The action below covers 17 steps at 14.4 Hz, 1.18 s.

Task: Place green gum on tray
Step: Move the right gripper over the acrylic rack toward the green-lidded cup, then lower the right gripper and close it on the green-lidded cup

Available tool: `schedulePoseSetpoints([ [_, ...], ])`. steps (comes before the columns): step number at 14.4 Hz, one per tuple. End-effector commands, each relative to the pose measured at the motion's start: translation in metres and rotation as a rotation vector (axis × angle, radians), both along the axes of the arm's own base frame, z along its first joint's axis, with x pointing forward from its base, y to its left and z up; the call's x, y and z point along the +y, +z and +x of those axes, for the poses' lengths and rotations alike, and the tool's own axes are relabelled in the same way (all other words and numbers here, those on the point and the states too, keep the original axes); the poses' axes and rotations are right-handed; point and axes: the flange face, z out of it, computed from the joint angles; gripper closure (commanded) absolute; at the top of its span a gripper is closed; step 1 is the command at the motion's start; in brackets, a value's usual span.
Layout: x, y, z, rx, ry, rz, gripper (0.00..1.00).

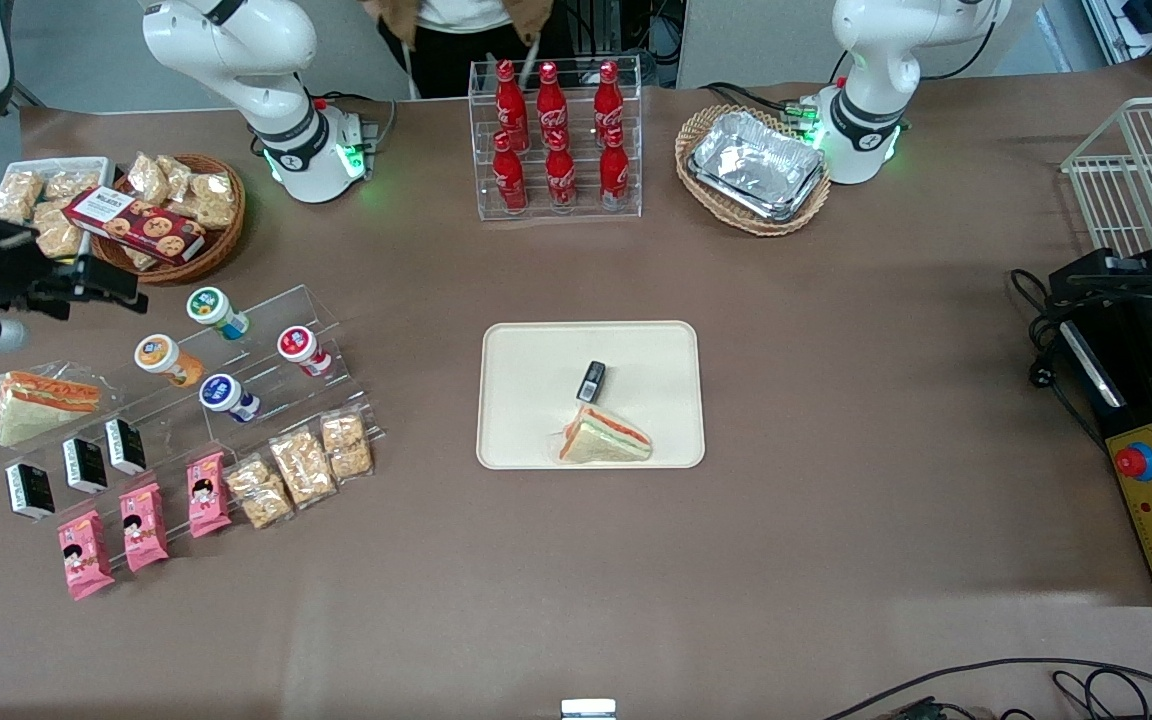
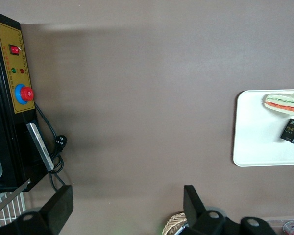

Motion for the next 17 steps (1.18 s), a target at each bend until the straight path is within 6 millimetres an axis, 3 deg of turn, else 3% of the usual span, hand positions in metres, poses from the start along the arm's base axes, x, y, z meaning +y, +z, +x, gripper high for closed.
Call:
schedulePoseSetpoints([
  [1,0.0,-0.017,-0.055,-0.053,-0.012,-0.008,0.0],
  [4,-0.005,-0.051,-0.079,-0.045,0.004,-0.048,0.0],
  [10,-0.019,-0.119,-0.088,-0.006,-0.008,-0.054,0.0],
  [17,-0.019,-0.177,-0.101,0.006,0.004,-0.07,0.0],
])
